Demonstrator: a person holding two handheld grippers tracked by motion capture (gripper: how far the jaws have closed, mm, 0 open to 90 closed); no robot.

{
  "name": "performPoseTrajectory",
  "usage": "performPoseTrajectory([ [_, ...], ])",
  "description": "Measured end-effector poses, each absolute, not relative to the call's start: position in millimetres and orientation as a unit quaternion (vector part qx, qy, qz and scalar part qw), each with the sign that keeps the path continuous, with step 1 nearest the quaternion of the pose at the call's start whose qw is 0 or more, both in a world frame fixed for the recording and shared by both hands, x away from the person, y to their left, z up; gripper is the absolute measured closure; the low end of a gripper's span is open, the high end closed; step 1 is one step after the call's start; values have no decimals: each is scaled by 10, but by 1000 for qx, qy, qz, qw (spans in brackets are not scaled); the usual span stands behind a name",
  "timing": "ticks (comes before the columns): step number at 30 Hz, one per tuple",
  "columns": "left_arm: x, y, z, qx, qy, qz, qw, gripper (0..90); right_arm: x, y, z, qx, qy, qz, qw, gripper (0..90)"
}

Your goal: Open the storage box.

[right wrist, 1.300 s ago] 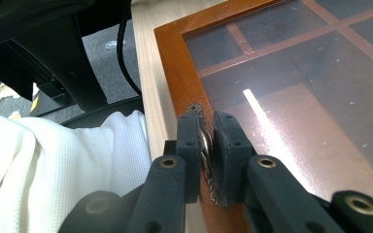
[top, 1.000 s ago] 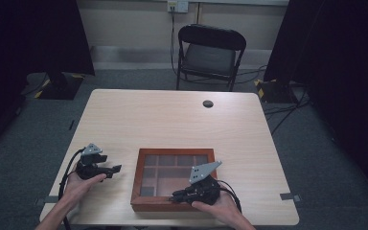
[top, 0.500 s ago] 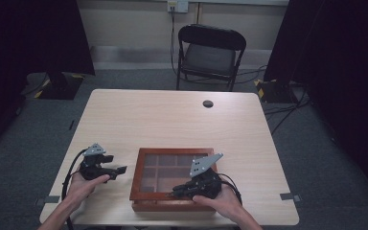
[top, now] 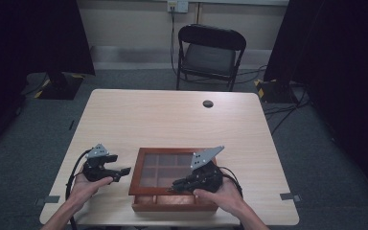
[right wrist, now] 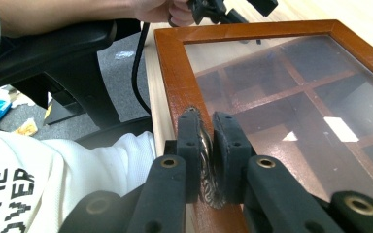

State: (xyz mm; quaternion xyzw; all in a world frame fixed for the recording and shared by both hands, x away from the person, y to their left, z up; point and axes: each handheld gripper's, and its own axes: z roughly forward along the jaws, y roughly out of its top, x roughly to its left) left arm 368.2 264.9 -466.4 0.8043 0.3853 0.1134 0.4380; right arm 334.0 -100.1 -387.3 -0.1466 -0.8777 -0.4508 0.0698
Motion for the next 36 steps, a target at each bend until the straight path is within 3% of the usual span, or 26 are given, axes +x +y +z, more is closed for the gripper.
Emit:
performPoseTrajectory([
  [12, 3654, 2506, -4648, 807, 366, 95, 453, 169, 3379, -999, -3770, -145, -877, -453, 64, 824],
  [30, 3552, 2335, -4555, 806, 326, 117, 480, 177, 3397, -1008, -3690, -150, -876, -454, 57, 820],
  [36, 3555, 2335, -4533, 805, 324, 120, 481, 183, 3389, -1098, -3654, -159, -864, -474, 52, 656],
])
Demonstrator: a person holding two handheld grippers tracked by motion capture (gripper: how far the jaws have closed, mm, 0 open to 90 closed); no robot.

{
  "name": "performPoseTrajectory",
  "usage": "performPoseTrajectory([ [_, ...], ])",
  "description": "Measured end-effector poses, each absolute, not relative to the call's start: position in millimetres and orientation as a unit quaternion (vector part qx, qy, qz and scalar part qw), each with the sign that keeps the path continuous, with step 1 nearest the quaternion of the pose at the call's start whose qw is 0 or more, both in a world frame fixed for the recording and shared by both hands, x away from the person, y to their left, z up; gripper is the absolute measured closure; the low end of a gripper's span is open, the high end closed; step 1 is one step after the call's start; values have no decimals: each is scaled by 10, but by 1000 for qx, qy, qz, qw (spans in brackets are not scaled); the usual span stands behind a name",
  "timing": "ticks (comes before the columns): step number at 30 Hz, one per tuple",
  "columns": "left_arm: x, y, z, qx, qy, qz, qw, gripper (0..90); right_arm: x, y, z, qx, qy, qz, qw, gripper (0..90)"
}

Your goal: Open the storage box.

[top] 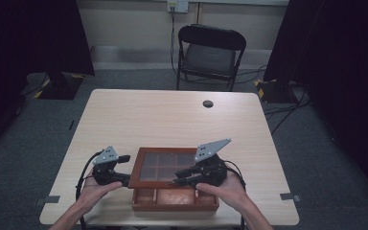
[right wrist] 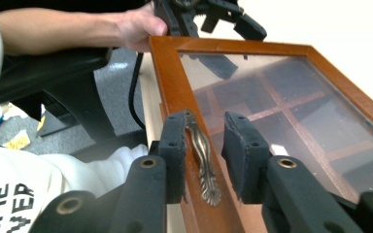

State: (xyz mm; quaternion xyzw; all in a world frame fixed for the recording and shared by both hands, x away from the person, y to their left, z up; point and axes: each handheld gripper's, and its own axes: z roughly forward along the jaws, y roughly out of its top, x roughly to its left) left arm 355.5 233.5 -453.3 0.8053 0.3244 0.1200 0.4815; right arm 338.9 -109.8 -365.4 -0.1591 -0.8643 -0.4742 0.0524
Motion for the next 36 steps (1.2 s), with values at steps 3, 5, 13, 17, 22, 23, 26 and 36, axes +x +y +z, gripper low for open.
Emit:
performPoseTrajectory([
  [3, 3555, 2335, -4515, 803, 327, 123, 482, 183, 3377, -1185, -3635, -179, -861, -474, 41, 545],
  [5, 3551, 2332, -4507, 803, 328, 125, 483, 185, 3369, -1269, -3642, -191, -856, -479, 32, 484],
  [13, 3545, 2318, -4466, 798, 327, 120, 492, 194, 3314, -1587, -3686, -220, -832, -509, -22, 275],
  [17, 3536, 2283, -4437, 804, 310, 123, 493, 223, 3305, -1688, -3723, -231, -823, -518, -29, 200],
  [22, 3542, 2242, -4389, 799, 304, 112, 507, 261, 3324, -1783, -3745, -240, -813, -529, -38, 183],
  [23, 3547, 2241, -4378, 799, 302, 113, 508, 267, 3328, -1793, -3749, -242, -815, -526, -40, 180],
  [26, 3555, 2242, -4332, 801, 295, 118, 507, 274, 3339, -1814, -3762, -246, -815, -523, -43, 171],
  [36, 3606, 2247, -4176, 789, 287, 126, 528, 328, 3416, -1905, -3799, -253, -809, -527, -55, 149],
])
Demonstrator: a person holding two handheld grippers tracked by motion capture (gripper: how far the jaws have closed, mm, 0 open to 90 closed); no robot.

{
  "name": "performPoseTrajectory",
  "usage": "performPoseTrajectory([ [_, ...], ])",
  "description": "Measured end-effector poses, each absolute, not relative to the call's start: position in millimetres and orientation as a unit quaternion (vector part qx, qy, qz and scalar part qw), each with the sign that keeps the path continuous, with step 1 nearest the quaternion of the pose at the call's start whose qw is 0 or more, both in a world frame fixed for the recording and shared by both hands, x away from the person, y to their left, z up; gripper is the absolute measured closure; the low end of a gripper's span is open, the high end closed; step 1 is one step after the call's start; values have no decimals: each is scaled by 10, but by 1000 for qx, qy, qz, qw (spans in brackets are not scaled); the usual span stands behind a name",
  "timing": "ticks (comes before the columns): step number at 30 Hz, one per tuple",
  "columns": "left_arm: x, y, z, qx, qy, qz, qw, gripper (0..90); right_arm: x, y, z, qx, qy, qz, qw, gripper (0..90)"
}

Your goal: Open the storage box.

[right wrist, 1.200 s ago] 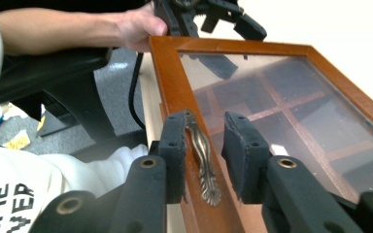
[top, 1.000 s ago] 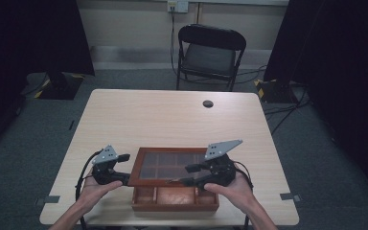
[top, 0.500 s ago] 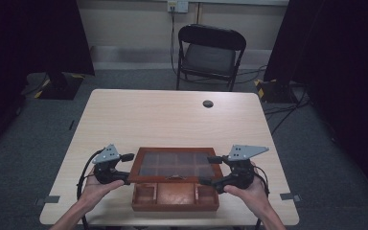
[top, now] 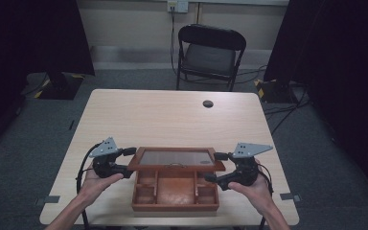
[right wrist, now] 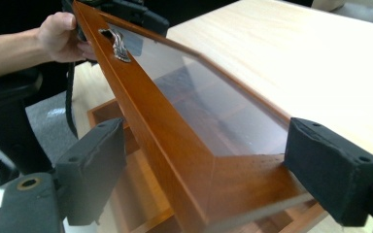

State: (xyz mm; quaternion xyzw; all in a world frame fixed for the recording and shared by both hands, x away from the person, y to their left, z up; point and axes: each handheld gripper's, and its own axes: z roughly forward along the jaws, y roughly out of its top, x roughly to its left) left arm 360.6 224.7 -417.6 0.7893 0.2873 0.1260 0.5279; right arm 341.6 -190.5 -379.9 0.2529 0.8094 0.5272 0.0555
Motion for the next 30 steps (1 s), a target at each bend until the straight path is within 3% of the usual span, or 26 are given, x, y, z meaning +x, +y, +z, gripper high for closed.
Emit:
performPoseTrajectory([
  [9, 3645, 2249, -4151, 787, 291, 116, 531, 335, 3556, -1971, -3864, 279, 802, 524, 70, 191],
  [23, 3789, 2238, -4087, 785, 297, 99, 534, 380, 3808, -1987, -3917, 291, 791, 535, 61, 380],
  [30, 3870, 2246, -4111, 776, 309, 91, 543, 380, 3852, -1985, -3882, 298, 784, 541, 61, 398],
])
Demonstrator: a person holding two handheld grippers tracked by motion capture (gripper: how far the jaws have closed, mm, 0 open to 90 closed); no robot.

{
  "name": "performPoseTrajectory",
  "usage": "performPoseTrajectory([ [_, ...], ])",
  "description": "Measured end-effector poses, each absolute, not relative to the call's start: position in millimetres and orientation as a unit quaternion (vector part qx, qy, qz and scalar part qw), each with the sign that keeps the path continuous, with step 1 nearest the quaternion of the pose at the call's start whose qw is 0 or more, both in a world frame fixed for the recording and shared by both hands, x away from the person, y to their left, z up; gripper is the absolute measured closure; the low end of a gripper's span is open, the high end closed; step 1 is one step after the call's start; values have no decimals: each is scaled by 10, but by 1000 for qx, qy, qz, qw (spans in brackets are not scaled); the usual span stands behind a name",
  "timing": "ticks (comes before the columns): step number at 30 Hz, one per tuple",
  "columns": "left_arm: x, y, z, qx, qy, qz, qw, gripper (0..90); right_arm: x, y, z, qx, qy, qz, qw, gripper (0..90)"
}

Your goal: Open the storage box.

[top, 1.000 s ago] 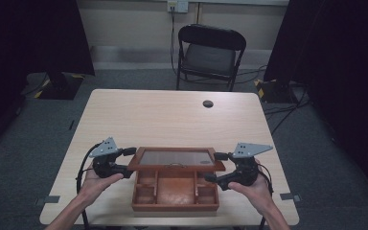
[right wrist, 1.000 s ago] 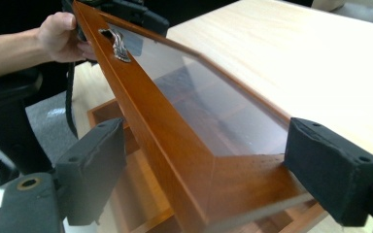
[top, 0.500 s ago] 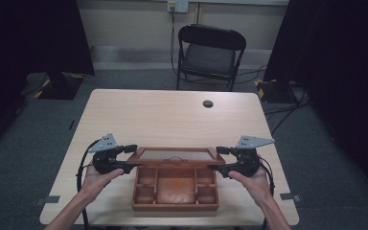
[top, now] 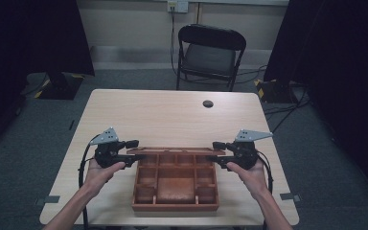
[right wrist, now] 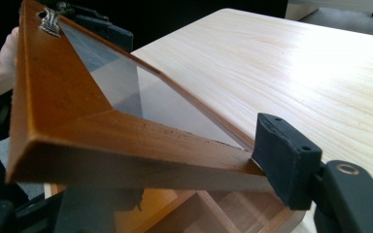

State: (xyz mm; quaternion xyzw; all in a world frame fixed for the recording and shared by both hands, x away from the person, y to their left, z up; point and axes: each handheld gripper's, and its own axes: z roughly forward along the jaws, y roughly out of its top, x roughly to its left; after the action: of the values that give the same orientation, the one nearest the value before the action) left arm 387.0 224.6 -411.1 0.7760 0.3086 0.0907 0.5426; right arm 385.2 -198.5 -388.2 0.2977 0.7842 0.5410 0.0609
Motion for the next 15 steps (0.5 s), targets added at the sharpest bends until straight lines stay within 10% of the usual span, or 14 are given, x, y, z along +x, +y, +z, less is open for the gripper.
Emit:
performPoseTrajectory([
  [15, 4037, 2159, -4110, 777, 308, 91, 541, 442, 4021, -1924, -3860, 315, 774, 546, 59, 391],
])
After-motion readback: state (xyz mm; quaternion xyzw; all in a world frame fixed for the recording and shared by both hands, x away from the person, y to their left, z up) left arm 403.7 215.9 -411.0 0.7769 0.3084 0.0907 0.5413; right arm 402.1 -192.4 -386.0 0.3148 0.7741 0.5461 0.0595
